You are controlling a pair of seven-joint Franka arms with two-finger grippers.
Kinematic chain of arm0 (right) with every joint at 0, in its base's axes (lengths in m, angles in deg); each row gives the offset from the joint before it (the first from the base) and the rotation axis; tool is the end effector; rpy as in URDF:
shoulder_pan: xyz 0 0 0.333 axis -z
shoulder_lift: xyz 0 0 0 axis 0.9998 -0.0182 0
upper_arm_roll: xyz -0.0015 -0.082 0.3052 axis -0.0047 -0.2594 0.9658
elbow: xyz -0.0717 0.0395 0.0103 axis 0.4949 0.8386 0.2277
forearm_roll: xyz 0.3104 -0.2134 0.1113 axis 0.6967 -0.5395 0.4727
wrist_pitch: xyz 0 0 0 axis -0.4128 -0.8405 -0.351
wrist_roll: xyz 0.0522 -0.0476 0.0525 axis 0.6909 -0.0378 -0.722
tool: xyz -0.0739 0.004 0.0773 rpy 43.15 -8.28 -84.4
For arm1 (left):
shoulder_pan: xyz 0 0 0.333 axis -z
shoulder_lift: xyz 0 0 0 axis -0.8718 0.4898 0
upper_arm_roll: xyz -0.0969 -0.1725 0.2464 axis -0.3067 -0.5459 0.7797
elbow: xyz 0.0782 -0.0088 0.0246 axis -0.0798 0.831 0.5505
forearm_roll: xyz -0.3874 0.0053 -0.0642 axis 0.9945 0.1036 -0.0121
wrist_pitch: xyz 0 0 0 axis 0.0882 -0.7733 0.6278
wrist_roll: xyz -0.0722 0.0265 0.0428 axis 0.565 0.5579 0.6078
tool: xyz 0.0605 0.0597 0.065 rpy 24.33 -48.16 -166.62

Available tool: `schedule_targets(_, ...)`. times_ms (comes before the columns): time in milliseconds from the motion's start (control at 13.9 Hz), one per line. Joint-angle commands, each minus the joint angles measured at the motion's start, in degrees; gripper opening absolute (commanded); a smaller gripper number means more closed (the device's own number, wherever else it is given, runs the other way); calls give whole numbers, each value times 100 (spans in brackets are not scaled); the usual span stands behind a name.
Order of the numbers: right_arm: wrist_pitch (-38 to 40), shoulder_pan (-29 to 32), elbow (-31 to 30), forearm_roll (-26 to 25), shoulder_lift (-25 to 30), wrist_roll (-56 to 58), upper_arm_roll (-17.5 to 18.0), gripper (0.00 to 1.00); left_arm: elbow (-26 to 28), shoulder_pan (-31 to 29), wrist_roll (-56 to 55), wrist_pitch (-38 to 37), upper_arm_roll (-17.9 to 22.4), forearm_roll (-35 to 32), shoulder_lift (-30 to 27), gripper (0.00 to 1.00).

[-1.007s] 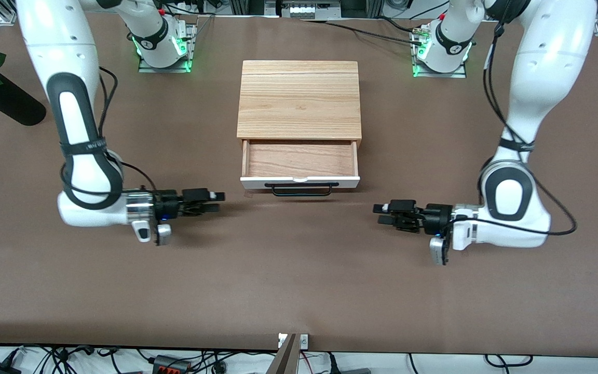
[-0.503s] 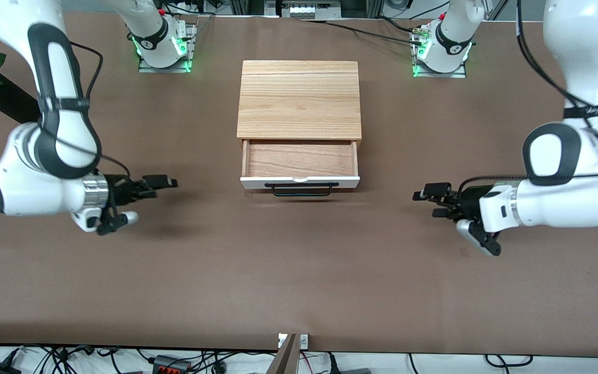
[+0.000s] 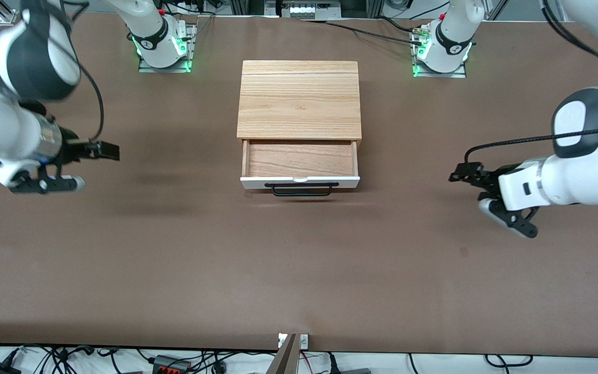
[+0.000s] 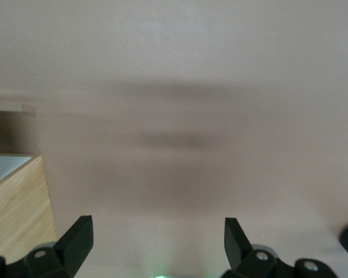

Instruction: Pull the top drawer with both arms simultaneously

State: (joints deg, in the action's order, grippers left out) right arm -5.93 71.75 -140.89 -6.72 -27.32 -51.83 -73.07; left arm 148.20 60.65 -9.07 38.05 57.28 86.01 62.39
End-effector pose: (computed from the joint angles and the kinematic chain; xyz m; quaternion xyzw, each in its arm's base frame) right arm 0.5973 0.0717 0.5202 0.9939 0.0091 -0.1089 0.0156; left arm 0.6534 -0.0659 0.4593 0.9605 -0.2159 -0.0912 0.1503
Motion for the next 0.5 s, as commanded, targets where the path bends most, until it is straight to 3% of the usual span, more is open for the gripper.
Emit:
schedule_targets(0,678,42,647,-151,95,-219,-75,100,132,11,-113,-344,56,-649,-515,100)
schedule_targets(288,584,516,1352,-107,-256,-183,-339,100,132,-103,-447,-785,92,-1072,-841,100)
schedule_targets(359,531,752,1267,-29,-152,-123,-252,100,115,-86,-482,-794,74,-1325,-841,100)
schedule_targets(431,574,1059,944,16,144,-9,123,100,106,-77,-569,-802,57,-1598,-850,100)
